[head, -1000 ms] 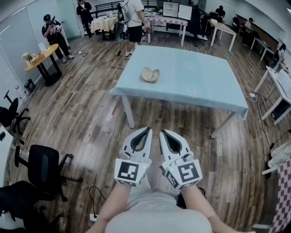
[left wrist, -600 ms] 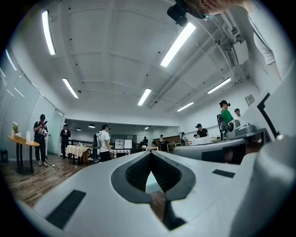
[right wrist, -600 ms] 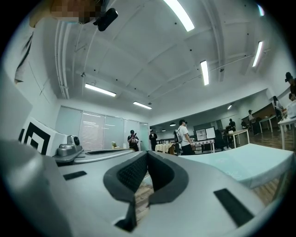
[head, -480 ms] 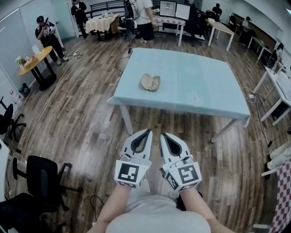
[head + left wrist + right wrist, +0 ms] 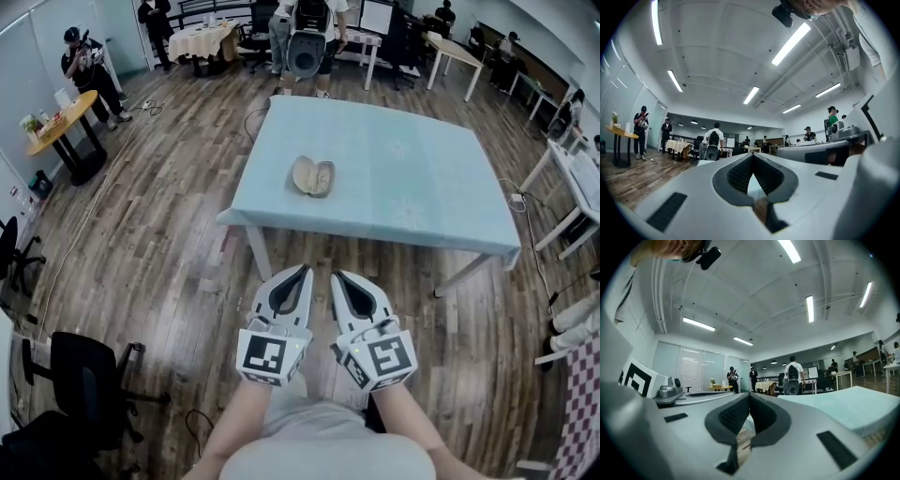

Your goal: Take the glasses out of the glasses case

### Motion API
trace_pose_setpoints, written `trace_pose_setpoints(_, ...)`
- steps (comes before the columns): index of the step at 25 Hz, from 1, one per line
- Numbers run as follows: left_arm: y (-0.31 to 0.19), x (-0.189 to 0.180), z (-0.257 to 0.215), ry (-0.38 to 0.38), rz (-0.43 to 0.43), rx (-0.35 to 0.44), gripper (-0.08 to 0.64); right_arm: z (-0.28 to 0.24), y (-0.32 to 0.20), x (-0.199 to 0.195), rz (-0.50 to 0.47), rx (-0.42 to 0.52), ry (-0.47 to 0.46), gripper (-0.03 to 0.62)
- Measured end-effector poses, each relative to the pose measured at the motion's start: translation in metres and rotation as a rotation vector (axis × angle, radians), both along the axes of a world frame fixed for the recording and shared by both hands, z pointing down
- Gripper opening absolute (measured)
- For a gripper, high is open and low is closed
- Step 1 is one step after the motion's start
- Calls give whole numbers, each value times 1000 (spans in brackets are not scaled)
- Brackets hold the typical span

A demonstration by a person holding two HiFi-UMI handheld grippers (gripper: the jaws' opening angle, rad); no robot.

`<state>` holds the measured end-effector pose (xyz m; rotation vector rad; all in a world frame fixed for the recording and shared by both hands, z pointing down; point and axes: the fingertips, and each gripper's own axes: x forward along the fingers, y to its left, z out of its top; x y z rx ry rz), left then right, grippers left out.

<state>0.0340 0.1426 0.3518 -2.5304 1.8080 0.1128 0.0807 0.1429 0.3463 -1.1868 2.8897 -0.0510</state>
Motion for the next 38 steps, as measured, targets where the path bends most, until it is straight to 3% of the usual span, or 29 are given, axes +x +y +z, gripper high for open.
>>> trace_pose_setpoints(16, -105, -56, -7, 2, 97, 4, 6, -4, -100, -58, 102, -4, 12, 8)
trace_pose_setpoints(29, -154, -75, 1, 11, 165, -11, 6, 1, -147, -71, 189, -28, -15, 10)
trace_pose_setpoints(35, -166, -79, 11, 14, 165, -33, 6, 15, -161, -76, 183, -79, -2, 135)
trace_pose_setpoints(38, -174, -80, 13, 16, 167, -40, 6, 20, -171, -75, 204, -90, 16, 232)
